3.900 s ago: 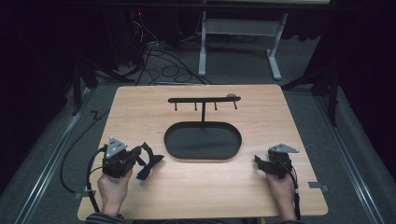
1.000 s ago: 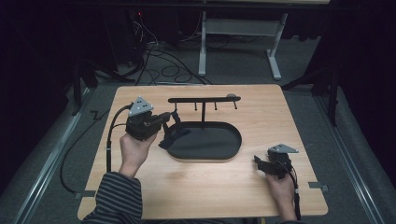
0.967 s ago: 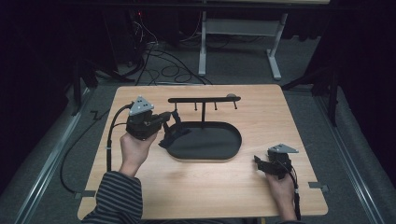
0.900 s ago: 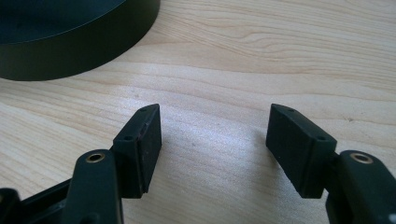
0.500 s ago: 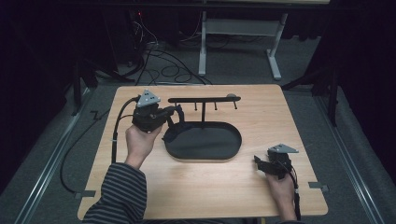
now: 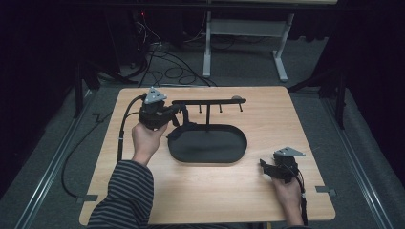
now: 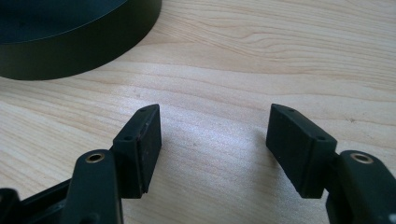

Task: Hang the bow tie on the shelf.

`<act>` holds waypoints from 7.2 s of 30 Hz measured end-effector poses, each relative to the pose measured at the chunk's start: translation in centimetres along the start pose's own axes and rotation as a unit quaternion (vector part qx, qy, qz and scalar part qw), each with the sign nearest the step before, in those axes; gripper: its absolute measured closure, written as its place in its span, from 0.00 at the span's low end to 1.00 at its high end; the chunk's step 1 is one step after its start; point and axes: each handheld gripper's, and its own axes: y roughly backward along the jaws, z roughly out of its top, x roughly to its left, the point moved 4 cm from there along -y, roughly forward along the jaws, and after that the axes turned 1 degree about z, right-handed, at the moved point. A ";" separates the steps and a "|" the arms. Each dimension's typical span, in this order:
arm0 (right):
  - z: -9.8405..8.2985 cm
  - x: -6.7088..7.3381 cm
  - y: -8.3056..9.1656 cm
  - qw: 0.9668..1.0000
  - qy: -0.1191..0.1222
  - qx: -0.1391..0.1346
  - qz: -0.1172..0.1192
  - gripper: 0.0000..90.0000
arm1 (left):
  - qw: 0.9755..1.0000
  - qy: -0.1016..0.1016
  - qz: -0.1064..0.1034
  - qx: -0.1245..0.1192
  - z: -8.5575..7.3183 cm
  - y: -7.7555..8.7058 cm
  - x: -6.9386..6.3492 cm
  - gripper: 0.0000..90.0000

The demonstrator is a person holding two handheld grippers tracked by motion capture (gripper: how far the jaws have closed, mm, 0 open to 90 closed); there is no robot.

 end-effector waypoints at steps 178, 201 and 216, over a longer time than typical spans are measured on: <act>0.0 0.1 0.0 1.000 0.002 0.000 -0.001 0.41 | 0.990 0.121 0.065 0.007 -15.0 11.1 2.3 0.51; 0.0 0.1 0.0 1.000 0.002 0.001 -0.002 0.41 | 0.989 0.130 0.065 0.041 -17.2 9.6 2.5 0.50; 0.0 0.1 0.0 1.000 0.002 0.001 -0.001 0.41 | 0.987 0.132 0.076 0.052 -18.6 8.5 2.6 0.50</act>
